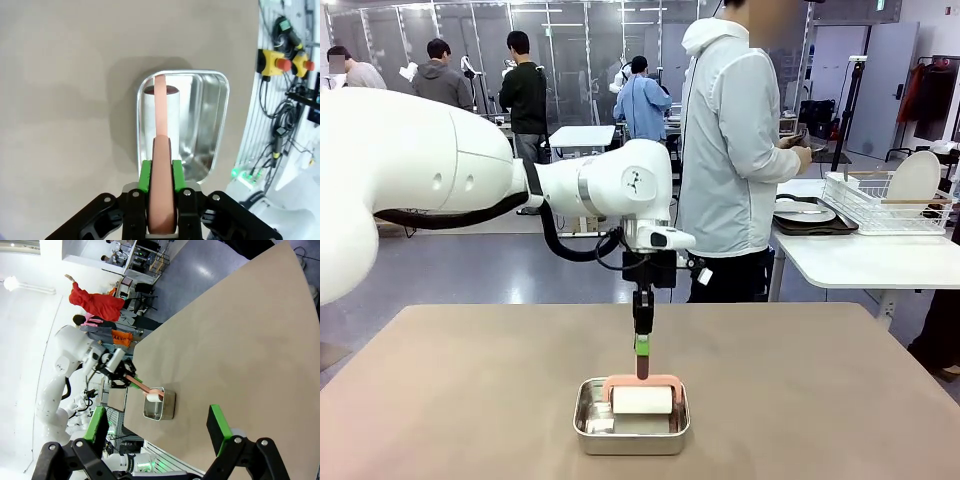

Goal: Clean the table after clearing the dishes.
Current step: When the right (or left) Handle tray is removed, use the right hand (or left hand) to clean the right (or left) side of the table with the Lint Roller.

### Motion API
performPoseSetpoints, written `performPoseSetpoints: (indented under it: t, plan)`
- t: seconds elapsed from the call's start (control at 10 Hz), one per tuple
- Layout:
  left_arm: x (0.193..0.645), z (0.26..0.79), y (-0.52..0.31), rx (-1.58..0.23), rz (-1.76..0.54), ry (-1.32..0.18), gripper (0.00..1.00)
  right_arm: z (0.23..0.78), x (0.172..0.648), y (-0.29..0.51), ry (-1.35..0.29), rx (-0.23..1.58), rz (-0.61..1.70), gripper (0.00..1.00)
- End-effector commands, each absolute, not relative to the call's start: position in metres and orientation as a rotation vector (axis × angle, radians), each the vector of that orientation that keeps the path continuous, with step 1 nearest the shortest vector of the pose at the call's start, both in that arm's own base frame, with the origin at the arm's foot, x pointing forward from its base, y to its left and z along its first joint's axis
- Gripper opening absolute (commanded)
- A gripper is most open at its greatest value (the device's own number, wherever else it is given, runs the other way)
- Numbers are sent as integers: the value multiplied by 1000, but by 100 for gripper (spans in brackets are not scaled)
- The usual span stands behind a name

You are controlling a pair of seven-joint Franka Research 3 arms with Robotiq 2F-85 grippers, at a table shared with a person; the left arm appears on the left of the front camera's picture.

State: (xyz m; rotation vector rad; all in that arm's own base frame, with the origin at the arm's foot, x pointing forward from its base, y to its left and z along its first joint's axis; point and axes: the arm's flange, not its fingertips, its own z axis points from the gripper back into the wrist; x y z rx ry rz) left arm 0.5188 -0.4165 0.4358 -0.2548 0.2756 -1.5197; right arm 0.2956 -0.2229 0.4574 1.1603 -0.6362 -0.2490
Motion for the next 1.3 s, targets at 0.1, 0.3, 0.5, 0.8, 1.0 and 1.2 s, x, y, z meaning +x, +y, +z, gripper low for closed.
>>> performPoseSetpoints:
  t: [0.1, 0.3, 0.5, 0.8, 1.0, 1.2]
  plan:
    - [488, 521, -380, -224, -1215, 134, 0, 459, 295, -222, -647, 1164, -233, 100]
    - [481, 555, -326, -219, -978, 8, 0, 459, 295, -222, -647, 1164, -233, 100]
    - [477, 568, -252, -268, -488, -164, 0, 459, 295, -222, -647, 1164, -233, 100]
    - [453, 536, -207, -202, -171, -256, 0, 459, 295, -222, -647, 1164, -233, 100]
    - [435, 537, -196, -171, -414, -326, 0, 459, 295, -222, -647, 1164, -233, 100]
    - [470, 539, -189, -265, -213, -218, 0, 459, 295, -222, -647, 1164, -233, 100]
